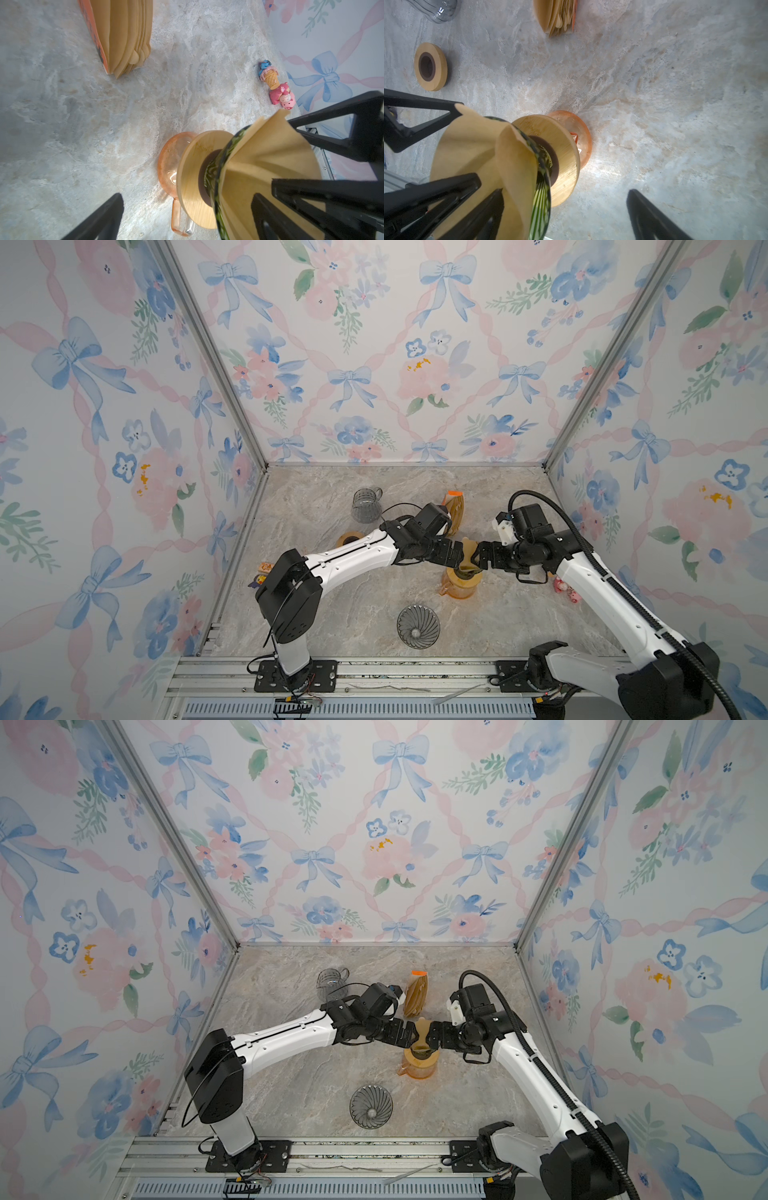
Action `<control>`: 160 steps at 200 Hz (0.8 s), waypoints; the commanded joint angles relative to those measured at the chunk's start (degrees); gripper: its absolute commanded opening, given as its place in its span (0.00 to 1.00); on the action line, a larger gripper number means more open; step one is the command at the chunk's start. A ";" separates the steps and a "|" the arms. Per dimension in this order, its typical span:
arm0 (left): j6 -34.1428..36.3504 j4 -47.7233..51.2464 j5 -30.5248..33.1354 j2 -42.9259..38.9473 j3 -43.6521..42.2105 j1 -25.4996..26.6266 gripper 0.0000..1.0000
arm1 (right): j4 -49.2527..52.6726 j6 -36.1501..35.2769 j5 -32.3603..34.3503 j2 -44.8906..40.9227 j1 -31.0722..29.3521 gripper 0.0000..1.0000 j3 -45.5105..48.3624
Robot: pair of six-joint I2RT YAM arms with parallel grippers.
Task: Place the coffee filter in the dripper
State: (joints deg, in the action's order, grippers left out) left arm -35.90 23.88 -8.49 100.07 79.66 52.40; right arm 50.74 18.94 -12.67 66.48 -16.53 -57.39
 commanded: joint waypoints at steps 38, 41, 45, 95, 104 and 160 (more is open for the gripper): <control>-1.43 -0.81 3.96 -4.59 1.25 1.84 0.98 | -0.11 -0.36 -0.25 0.04 0.45 0.95 0.68; -1.45 -0.89 4.09 -4.68 1.21 1.87 0.98 | -0.18 -0.36 -0.13 0.00 0.41 0.95 0.84; -1.54 -1.06 4.18 -4.98 0.97 1.87 0.98 | -0.27 -0.33 -0.08 -0.11 0.38 0.95 0.98; -1.00 -2.43 3.67 -6.02 0.10 1.87 0.98 | -1.30 0.15 1.54 0.69 -0.59 0.95 2.27; -0.75 -2.42 3.71 -5.88 -0.15 1.90 0.98 | -1.60 0.26 2.08 0.91 -0.83 0.95 2.43; 1.88 -2.96 4.05 -3.19 0.51 1.16 0.98 | -2.40 1.14 1.67 0.92 -1.48 0.95 3.33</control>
State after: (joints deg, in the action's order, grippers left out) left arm -35.92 21.91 -4.89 95.37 79.81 54.22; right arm 48.90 19.14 -11.57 67.20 -17.43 -54.65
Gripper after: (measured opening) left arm 0.980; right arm 0.948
